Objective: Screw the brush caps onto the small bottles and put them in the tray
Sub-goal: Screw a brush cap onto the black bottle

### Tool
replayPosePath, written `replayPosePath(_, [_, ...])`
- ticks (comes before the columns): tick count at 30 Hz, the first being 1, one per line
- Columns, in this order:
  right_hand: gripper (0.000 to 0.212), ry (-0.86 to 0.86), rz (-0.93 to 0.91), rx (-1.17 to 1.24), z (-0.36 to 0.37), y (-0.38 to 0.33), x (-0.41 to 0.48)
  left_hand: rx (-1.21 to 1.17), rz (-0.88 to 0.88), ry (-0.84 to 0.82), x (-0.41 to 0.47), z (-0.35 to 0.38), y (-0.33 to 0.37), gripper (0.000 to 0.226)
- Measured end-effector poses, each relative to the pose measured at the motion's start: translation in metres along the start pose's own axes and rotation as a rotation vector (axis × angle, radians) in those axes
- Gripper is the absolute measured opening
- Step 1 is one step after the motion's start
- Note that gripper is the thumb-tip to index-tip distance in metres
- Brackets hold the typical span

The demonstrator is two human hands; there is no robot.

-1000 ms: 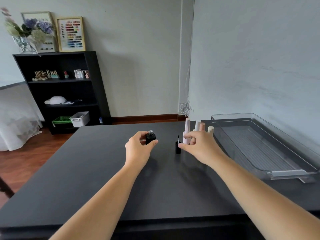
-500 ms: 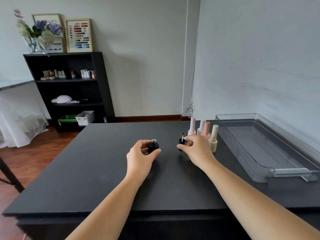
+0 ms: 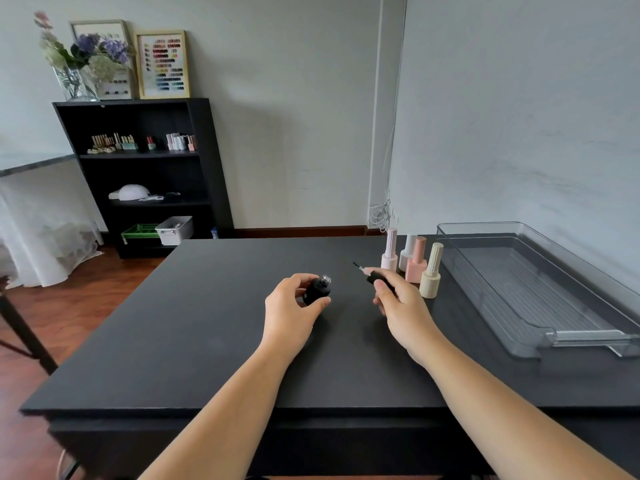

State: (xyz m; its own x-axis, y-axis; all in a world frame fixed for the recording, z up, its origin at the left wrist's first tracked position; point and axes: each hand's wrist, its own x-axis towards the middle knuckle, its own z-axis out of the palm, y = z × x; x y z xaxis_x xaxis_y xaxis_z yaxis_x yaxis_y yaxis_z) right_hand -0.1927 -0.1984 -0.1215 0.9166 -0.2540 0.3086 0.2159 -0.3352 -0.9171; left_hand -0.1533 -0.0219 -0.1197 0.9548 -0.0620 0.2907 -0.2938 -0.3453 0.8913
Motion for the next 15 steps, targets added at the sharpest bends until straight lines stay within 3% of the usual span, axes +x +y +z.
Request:
replayPosePath(4, [0.034,-0.039,0.018,0.055,0.0011,0.0006,-0.0019,0.043,0.030,-0.016,0.0003,-0.0004,-0.0020,0.032])
replayPosePath(10, [0.011,0.024,-0.028,0.236,0.0013,-0.0036,-0.0068,0.057,0.051,-0.018,0.0004,-0.0011,-0.0043,0.033])
replayPosePath(15, [0.014,0.082,-0.046,0.231,0.0012,-0.0013,-0.0073,0.045,0.057,-0.014,0.0005,-0.0006,-0.0046,0.034])
